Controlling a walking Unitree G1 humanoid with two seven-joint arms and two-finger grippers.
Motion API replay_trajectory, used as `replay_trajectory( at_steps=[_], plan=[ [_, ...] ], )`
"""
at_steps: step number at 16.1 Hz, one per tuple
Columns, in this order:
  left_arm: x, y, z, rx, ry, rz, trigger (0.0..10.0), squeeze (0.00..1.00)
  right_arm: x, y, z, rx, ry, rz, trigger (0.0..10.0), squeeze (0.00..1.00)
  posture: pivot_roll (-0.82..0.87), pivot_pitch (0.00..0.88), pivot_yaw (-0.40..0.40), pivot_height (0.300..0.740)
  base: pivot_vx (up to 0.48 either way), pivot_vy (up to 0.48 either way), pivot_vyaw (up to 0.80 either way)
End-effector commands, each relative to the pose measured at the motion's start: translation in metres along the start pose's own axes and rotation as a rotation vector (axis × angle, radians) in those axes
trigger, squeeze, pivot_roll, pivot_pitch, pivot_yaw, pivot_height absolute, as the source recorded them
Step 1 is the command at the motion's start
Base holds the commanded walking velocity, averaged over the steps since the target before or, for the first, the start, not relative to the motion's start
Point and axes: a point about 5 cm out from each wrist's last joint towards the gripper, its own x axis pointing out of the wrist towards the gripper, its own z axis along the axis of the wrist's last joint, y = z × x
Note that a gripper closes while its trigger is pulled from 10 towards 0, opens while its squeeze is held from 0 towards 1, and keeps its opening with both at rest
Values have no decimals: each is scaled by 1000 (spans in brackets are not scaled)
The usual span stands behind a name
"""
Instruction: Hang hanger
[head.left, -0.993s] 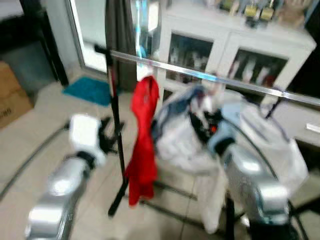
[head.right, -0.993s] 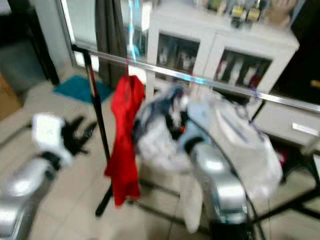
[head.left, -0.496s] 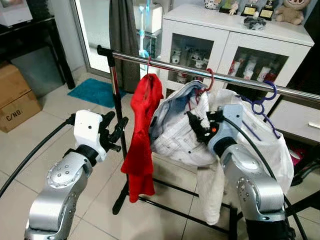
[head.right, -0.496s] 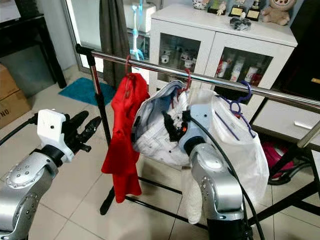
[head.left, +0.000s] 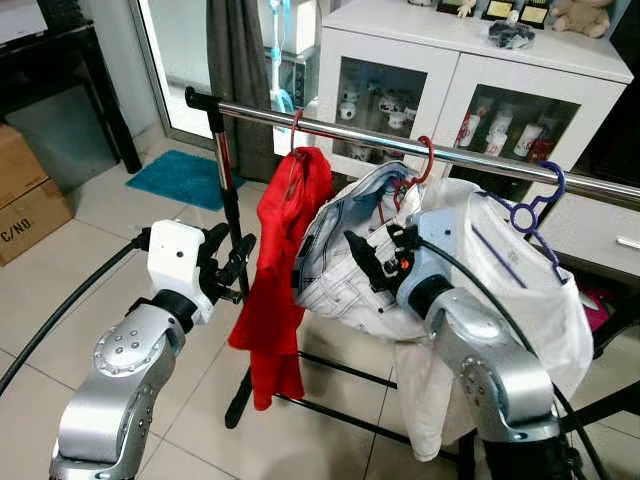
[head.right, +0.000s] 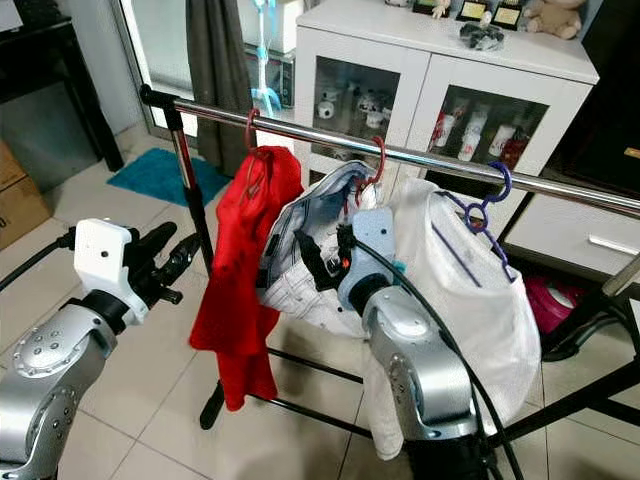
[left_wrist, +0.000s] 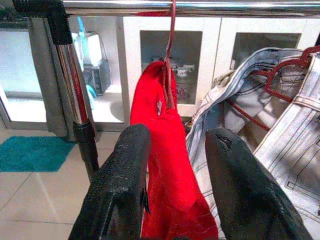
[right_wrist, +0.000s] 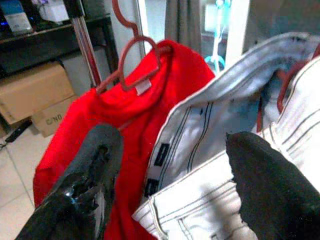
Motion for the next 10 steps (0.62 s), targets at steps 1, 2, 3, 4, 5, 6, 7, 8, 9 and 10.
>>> replay_trajectory(
  at_steps=[1,2,3,4,5,6,7,8,9,10],
  plan=[
    [0,1,3,21,-7,0,10000,0,2,-6,6,-10,-20,-30,10000,0,-42,0,-43,740,0,0,0],
    [0,1,3,24,-7,-2,10000,0,3,-7,6,-12,-17,-36,10000,0,-42,0,-43,740,0,0,0],
    [0,1,3,33,-3,-9,10000,0,6,-10,7,-18,-14,-54,10000,0,-41,0,-44,740,0,0,0],
    [0,2,2,37,2,-17,10000,0,10,-13,10,-17,-12,-64,10000,298,-40,0,-45,740,0,0,0],
    [-1,3,1,43,7,-27,10000,0,14,-19,15,-20,-22,-96,10000,1000,-40,0,-47,740,0,0,0],
    [-2,4,1,47,10,-31,10000,0,17,-23,19,-21,-31,-111,10000,1000,-39,0,-48,740,0,0,0],
    [-2,5,1,49,11,-33,10000,0,18,-23,21,-23,-36,-110,10000,1000,-38,0,-48,740,0,0,0],
    [-3,7,-1,54,32,-49,10000,0,22,-27,27,-37,-51,-116,10000,1000,-39,0,-48,740,0,0,0],
    [-6,4,-6,74,69,-108,10000,0,26,-31,32,-55,-58,-142,10000,1000,-42,0,-49,740,0,0,0],
    [-10,-2,-11,89,97,-182,10000,0,28,-35,34,-63,-57,-174,10000,1000,-45,0,-49,740,0,0,0]
  ],
)
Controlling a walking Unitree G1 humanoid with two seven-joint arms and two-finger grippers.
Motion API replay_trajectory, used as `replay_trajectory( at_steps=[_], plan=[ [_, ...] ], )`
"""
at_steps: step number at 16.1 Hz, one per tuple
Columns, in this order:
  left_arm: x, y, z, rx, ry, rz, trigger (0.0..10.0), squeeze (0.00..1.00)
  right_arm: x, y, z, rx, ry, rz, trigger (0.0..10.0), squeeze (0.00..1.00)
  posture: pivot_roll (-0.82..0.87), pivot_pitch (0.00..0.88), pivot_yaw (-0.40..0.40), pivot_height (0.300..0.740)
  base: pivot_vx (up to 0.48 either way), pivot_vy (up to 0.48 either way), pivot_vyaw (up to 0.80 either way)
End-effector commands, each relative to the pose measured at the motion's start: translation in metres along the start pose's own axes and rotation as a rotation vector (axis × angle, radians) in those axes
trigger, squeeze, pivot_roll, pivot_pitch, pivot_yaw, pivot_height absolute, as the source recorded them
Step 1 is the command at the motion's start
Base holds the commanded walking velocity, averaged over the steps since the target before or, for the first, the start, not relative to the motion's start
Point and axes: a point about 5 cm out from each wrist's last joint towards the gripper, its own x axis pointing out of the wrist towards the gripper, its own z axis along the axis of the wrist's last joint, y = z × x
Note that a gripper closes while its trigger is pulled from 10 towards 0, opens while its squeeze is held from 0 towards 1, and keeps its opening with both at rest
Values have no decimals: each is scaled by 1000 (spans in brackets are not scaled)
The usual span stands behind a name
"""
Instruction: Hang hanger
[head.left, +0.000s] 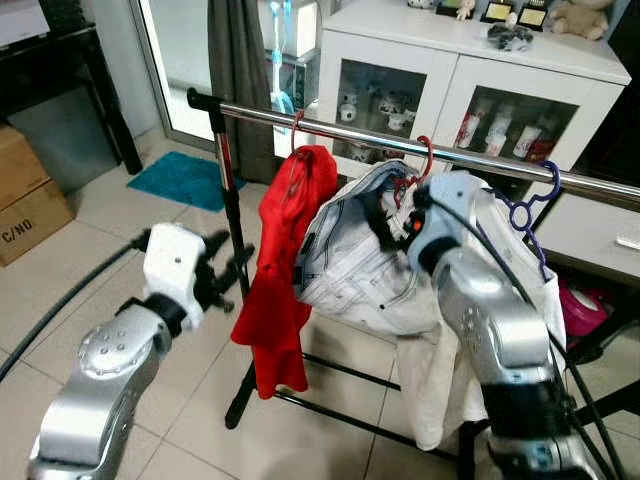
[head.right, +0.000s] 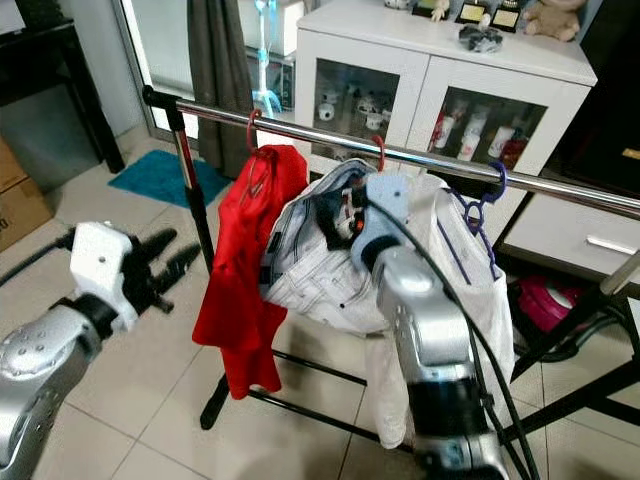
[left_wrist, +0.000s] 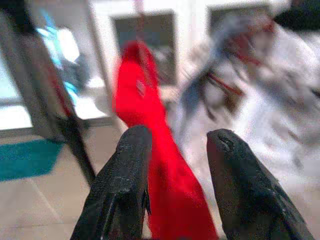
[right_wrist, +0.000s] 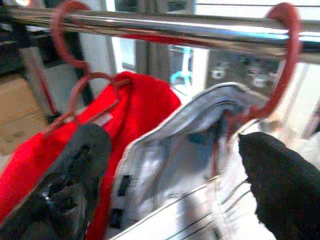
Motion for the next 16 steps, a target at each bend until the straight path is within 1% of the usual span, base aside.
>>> replay_trajectory(
  at_steps=[1,2,4,5,6,7,9,10,11,12,14,16],
  plan=[
    [-1,-10,-4,-2,19,-101,10000,0,2,-10,2,-12,-5,-59,10000,1000,-47,0,-49,740,0,0,0],
    [-2,-13,-3,-2,16,-133,10000,0,3,-12,3,-8,-8,-73,10000,1000,-50,0,-48,740,0,0,0],
    [3,-13,0,2,-6,-133,10000,0,3,-17,4,-3,-14,-91,10000,1000,-59,0,-41,740,0,0,0],
    [6,-13,1,10,-11,-141,10000,0,3,-22,2,-16,1,-121,10000,1000,-63,0,-40,740,0,0,0],
    [6,-13,1,12,-14,-143,10000,0,2,-24,2,-23,7,-131,10000,1000,-63,0,-40,740,0,0,0],
    [8,-13,2,2,-23,-137,10000,0,0,-30,1,-53,13,-136,10000,1000,-67,0,-39,740,0,0,0],
    [13,-10,4,-23,-50,-82,10000,0,-6,-37,0,-33,2,-130,10000,1000,-78,0,-47,740,0,0,0],
    [16,-11,5,-32,-65,-62,10000,0,-9,-39,2,-31,-33,-144,10000,1000,-80,0,-51,740,0,0,0],
    [16,-11,5,-34,-70,-57,10000,0,-10,-38,3,0,-47,-134,10000,1000,-80,0,-51,740,0,0,0],
    [17,-13,4,-37,-69,-58,10000,0,-12,-32,3,46,-61,-101,10000,1000,-85,0,-50,740,0,0,0],
    [18,-16,3,-34,-68,-66,10000,0,-13,-21,-1,36,-40,-52,10000,1000,-86,0,-50,740,0,0,0],
    [19,-16,3,-26,-69,-64,10000,0,-14,-23,1,57,-68,-110,10000,1000,-82,0,-57,740,0,0,0]
  ],
)
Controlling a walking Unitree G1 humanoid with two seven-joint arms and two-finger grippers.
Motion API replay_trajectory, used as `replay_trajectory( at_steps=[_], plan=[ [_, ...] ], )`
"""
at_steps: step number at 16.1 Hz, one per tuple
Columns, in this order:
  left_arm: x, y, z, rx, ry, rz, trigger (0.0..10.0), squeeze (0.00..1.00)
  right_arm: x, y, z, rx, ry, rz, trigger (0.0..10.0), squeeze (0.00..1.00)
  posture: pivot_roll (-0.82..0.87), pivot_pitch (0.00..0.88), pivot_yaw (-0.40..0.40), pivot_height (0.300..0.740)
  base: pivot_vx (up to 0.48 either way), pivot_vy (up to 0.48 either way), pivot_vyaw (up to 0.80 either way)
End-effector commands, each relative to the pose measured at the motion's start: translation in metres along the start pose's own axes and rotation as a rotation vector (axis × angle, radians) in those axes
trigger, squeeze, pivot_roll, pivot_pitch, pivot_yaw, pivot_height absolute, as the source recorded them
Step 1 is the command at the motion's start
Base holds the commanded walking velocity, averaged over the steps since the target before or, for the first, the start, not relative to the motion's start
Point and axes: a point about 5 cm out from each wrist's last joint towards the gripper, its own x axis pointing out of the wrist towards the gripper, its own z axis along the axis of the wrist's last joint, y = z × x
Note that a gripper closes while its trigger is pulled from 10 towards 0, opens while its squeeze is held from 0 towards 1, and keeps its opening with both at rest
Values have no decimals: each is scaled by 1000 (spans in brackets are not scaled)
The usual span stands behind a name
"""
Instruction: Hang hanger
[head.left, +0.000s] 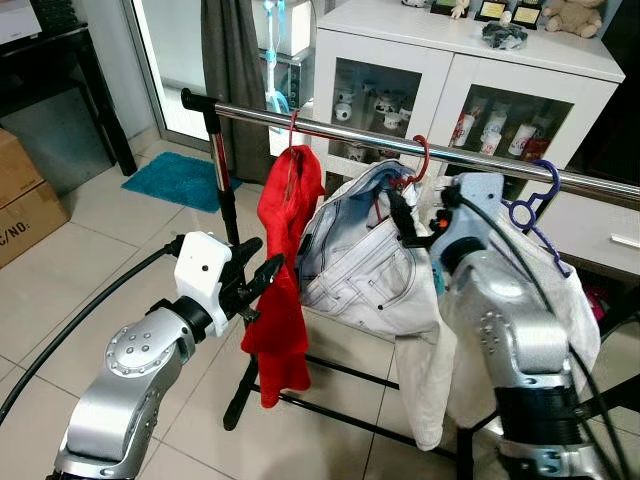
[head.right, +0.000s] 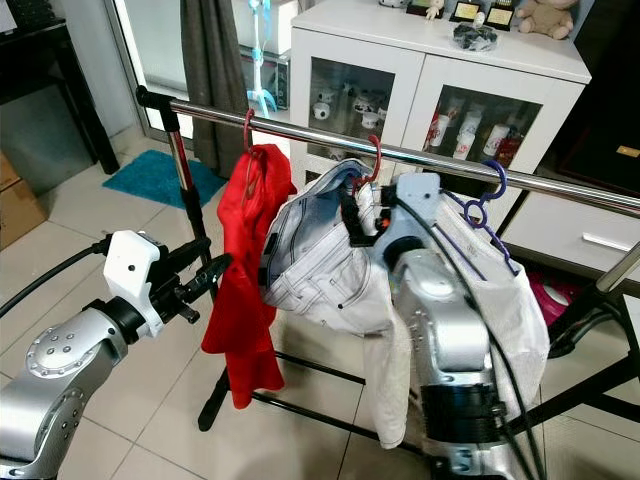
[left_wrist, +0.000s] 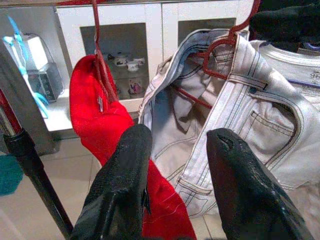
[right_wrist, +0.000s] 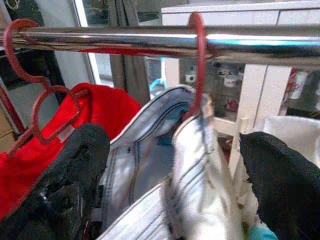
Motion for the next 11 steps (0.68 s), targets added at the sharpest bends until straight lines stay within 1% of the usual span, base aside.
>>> replay_trajectory(
  at_steps=[1,3,6,7,8,9,11],
  plan=[
    [2,0,0,12,1,3,10000,0,-3,-7,6,-27,-34,-36,10000,1000,-78,0,-62,740,0,0,0],
    [1,1,-1,15,3,7,10000,0,-3,-4,5,-26,-21,-15,10000,1000,-78,0,-62,740,0,0,0],
    [0,1,-1,26,7,8,10000,0,5,-3,1,-53,3,-40,10000,1000,-70,0,-65,740,0,0,0],
    [-1,1,-2,36,16,-3,10000,0,15,1,3,-66,20,-28,10000,1000,-70,0,-64,740,0,0,0],
    [-1,1,-2,41,20,-8,10000,0,17,2,4,-75,23,-26,10000,1000,-70,0,-64,740,0,0,0],
    [-1,1,-2,49,24,-15,10000,0,23,1,5,-91,35,-34,10000,1000,-70,0,-64,740,0,0,0],
    [-3,0,-2,59,30,-26,10000,0,33,-5,9,-103,47,-76,10000,1000,-61,0,-73,740,0,0,0]
  ],
)
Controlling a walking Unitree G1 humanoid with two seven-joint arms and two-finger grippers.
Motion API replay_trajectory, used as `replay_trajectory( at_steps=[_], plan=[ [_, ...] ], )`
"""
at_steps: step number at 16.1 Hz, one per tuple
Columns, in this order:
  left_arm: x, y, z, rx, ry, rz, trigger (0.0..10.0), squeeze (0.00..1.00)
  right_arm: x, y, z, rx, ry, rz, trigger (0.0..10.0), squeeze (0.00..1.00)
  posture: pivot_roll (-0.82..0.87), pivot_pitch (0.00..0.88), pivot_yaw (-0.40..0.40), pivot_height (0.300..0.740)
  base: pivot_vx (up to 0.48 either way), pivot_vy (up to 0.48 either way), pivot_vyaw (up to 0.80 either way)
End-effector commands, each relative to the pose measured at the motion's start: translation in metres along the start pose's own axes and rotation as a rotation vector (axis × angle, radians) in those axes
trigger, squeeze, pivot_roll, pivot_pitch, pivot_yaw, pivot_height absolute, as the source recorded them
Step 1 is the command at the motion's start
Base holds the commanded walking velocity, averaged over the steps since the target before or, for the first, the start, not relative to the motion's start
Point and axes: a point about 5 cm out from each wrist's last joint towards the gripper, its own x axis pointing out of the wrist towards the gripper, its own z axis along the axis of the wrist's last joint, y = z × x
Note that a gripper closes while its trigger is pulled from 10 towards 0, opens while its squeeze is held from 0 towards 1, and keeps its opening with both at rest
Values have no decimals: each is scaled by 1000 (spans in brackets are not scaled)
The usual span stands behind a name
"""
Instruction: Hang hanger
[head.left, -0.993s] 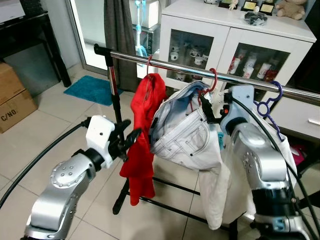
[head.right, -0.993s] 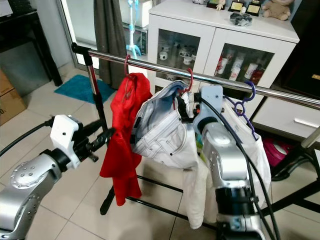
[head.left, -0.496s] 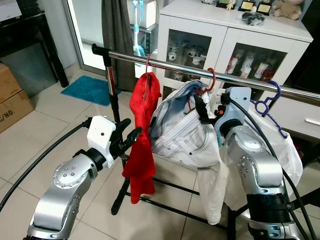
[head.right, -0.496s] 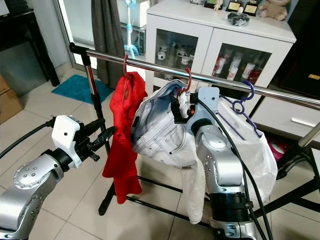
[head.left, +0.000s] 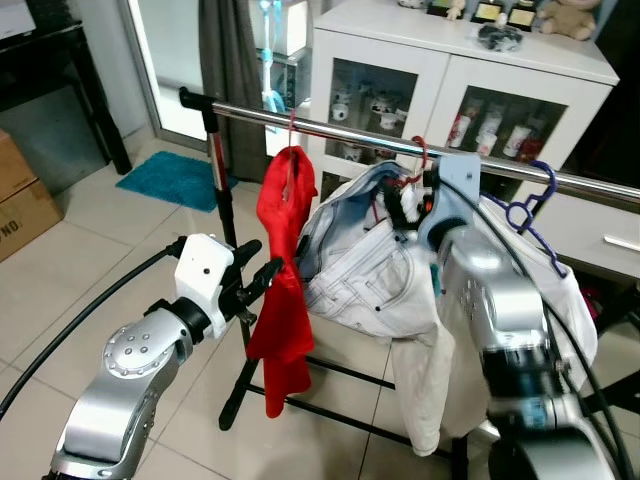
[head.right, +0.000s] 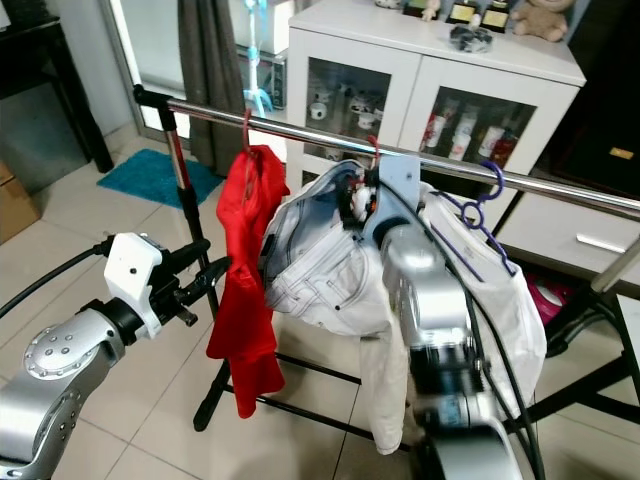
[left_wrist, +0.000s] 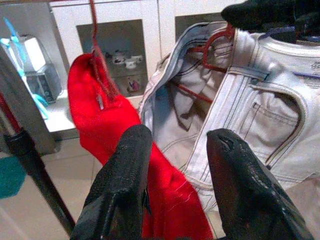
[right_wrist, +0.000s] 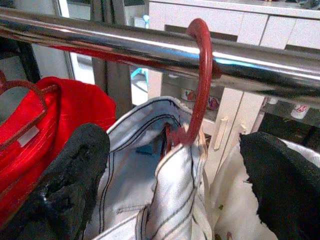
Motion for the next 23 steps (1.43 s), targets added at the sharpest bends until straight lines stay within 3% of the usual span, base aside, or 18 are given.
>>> replay_trajectory(
  at_steps=[1,3,4,5,6,7,8,10,16,19,20,21,22,23],
  plan=[
    [-1,-2,1,22,9,-19,10000,0,4,-6,3,1,0,-30,10000,1000,-58,0,-76,740,0,0,0],
    [-3,-1,-1,32,23,-25,10000,0,16,-5,1,-43,48,-24,10000,957,-53,0,-77,740,0,0,0],
    [-4,-1,-1,35,26,-27,10000,0,19,-3,1,-60,65,-9,10000,243,-49,0,-78,740,0,0,0],
    [-4,-1,-1,36,26,-27,10000,0,20,-1,1,-70,72,-1,10000,243,-48,0,-79,740,0,0,0],
    [-4,-1,-1,37,27,-25,10000,0,21,3,-4,-130,113,23,10000,0,-46,0,-80,740,0,0,0],
    [-3,-1,-1,39,30,-22,10000,0,20,3,-20,-194,189,27,10000,0,-44,0,-82,740,0,0,0],
    [-3,-1,-1,40,30,-22,10000,0,21,1,-24,-199,203,18,10000,0,-44,0,-83,740,0,0,0],
    [-2,0,-1,41,32,-21,10000,0,24,-10,-29,-159,214,-41,10000,0,-49,0,-82,740,0,0,0],
    [2,1,-2,43,31,-26,10000,0,33,-18,-21,-113,217,-62,10000,0,-68,0,-70,740,0,0,0],
    [5,1,-2,42,27,-28,10000,0,36,-18,-32,-41,304,-11,10000,0,-72,0,-76,740,0,0,0],
    [6,0,-2,42,26,-27,10000,0,37,-20,-33,-32,309,-16,8118,0,-72,0,-80,740,0,0,0],
    [6,1,-2,41,25,-25,10000,0,38,-21,-34,-28,312,-21,4471,0,-72,0,-80,740,0,0,0],
    [6,1,-2,41,23,-22,10000,0,39,-24,-36,-11,320,-26,0,0,-69,0,-87,740,0,0,0],
    [6,0,-2,40,22,-20,10000,0,39,-25,-38,8,328,-28,0,0,-67,0,-89,740,0,0,0]
  ],
)
